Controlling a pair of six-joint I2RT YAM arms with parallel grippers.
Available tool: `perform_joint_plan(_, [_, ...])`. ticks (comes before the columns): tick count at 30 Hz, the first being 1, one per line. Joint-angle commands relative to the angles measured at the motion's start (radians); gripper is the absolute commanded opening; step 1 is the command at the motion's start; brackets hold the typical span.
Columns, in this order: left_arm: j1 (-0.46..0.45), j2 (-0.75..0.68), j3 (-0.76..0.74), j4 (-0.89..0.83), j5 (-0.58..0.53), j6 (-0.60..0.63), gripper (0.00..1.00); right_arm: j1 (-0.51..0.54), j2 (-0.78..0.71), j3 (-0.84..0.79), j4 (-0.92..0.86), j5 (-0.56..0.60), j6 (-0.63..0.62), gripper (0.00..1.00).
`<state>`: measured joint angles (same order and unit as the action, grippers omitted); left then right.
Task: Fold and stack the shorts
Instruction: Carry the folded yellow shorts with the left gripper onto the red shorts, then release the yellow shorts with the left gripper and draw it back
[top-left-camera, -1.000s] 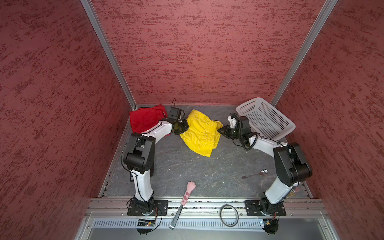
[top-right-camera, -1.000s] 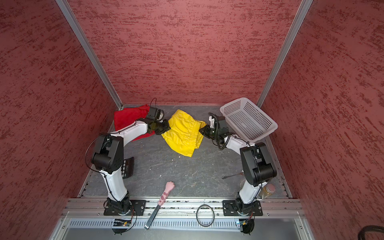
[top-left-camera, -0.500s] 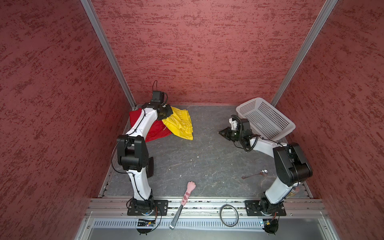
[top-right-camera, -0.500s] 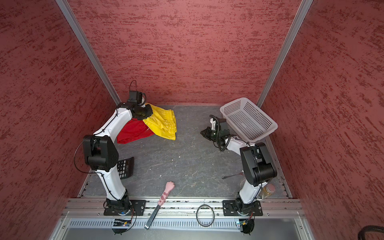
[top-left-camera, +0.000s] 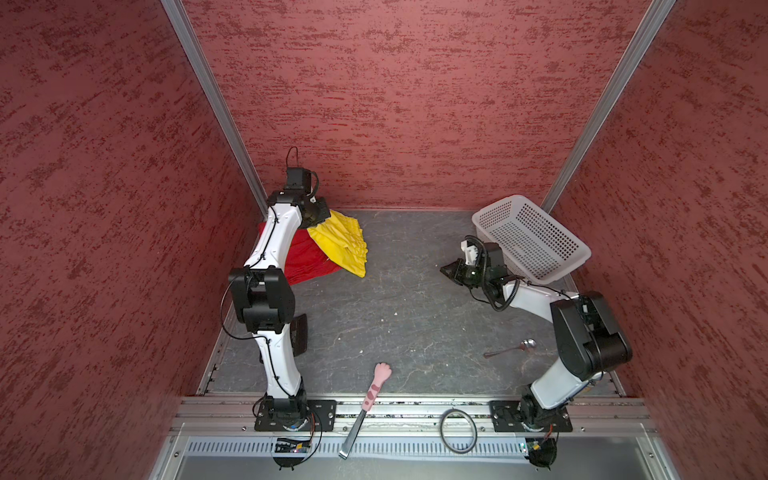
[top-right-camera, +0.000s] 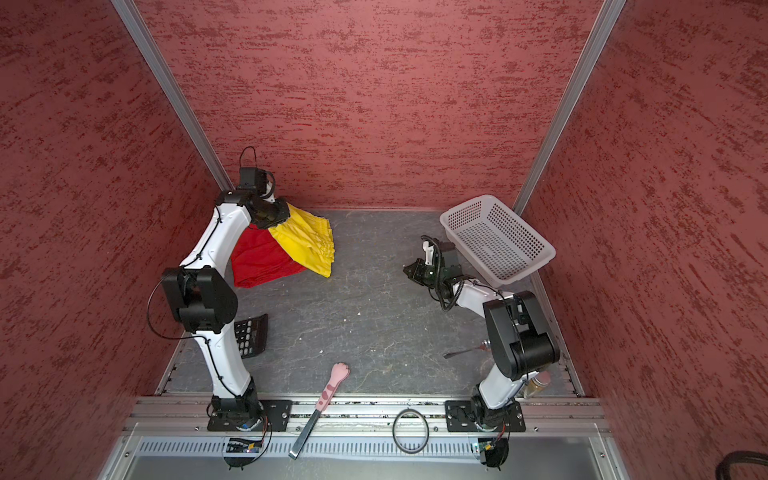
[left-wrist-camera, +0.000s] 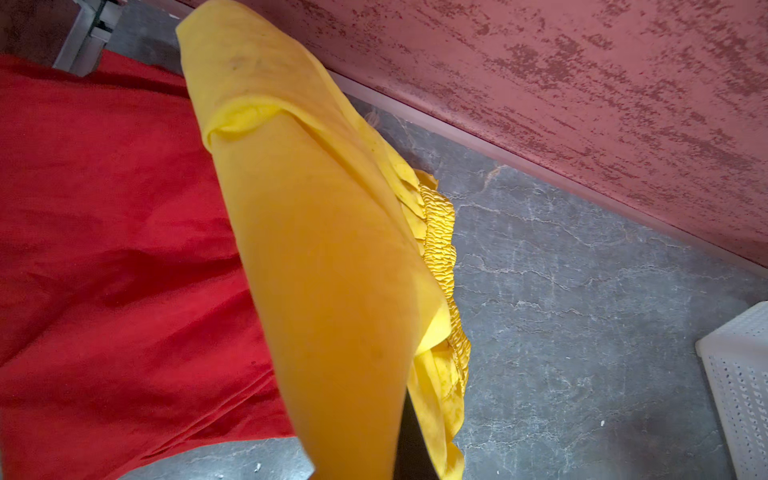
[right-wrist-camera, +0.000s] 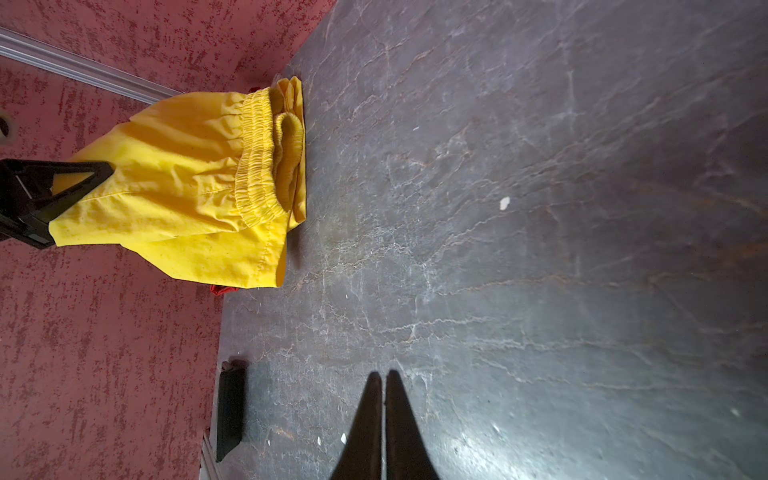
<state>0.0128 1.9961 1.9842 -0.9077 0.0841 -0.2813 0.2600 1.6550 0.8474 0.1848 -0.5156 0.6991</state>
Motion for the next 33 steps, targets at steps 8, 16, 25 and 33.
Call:
perform_joint_plan(8, [0.149,-0.229,-0.311,0.117,0.014,-0.064,0.25,-0.004,0.010,-0.031,0.062,-0.008,0.037,0.08])
perform_joint_plan(16, [0.293,-0.333,-0.508,0.168,0.005,-0.189,1.00,-0.004,-0.011,-0.049,0.039,0.003,0.023,0.10])
perform_joint_plan(25, [0.295,-0.368,-0.487,0.153,0.035,-0.179,1.00,-0.005,-0.044,-0.046,0.013,0.021,0.008,0.12])
perform_joint_plan(33, [0.180,-0.634,-0.680,0.377,-0.006,-0.095,1.00,-0.005,-0.304,0.026,-0.154,0.305,-0.210,0.31])
